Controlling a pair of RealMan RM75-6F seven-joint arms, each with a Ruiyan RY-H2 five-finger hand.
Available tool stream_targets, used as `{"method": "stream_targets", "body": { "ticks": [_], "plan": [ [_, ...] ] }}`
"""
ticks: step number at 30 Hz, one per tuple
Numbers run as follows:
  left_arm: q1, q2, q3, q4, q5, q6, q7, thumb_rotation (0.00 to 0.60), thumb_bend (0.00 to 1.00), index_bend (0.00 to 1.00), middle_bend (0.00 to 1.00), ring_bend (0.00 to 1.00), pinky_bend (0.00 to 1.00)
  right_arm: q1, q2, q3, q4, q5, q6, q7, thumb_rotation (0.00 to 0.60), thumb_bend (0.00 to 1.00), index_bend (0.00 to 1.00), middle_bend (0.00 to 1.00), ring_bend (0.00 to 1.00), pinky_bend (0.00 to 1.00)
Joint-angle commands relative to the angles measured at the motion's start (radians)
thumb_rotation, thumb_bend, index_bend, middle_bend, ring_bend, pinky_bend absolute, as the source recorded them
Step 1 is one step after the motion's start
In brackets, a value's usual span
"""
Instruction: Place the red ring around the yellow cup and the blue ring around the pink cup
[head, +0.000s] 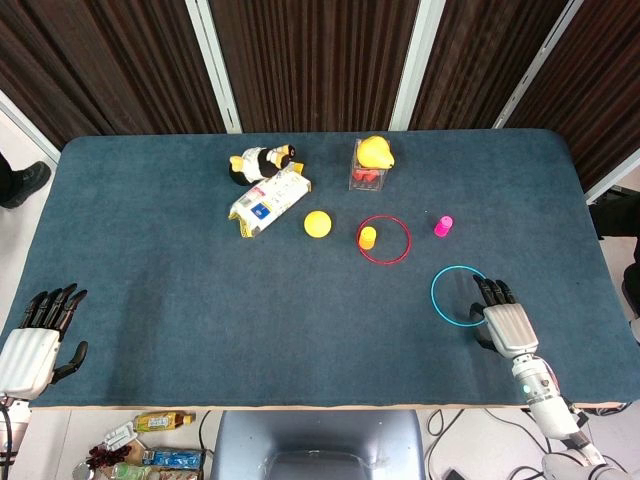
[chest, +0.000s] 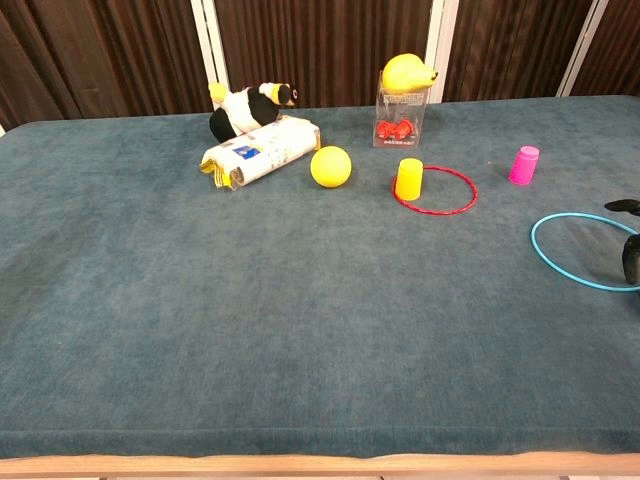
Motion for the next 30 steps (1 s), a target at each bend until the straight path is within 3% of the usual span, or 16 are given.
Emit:
{"method": "stream_targets", "body": {
  "ticks": [1, 30],
  "plan": [
    [0.001, 0.0, 0.0, 0.0, 0.001, 0.002, -0.001, 0.6, 0.43, 0.0, 0.0, 0.0, 0.06, -0.001, -0.001, -0.002, 0.0, -0.001, -0.002, -0.002, 0.6, 0.49, 0.64, 0.08, 0.0, 0.0],
    [0.005, 0.001, 0.003, 0.0, 0.008, 0.011, -0.004, 0.6, 0.43, 0.0, 0.0, 0.0, 0.06, -0.006, -0.002, 0.002, -0.003, -0.008, 0.005, 0.005, 0.6, 0.49, 0.74, 0.11, 0.0, 0.0]
  ]
}}
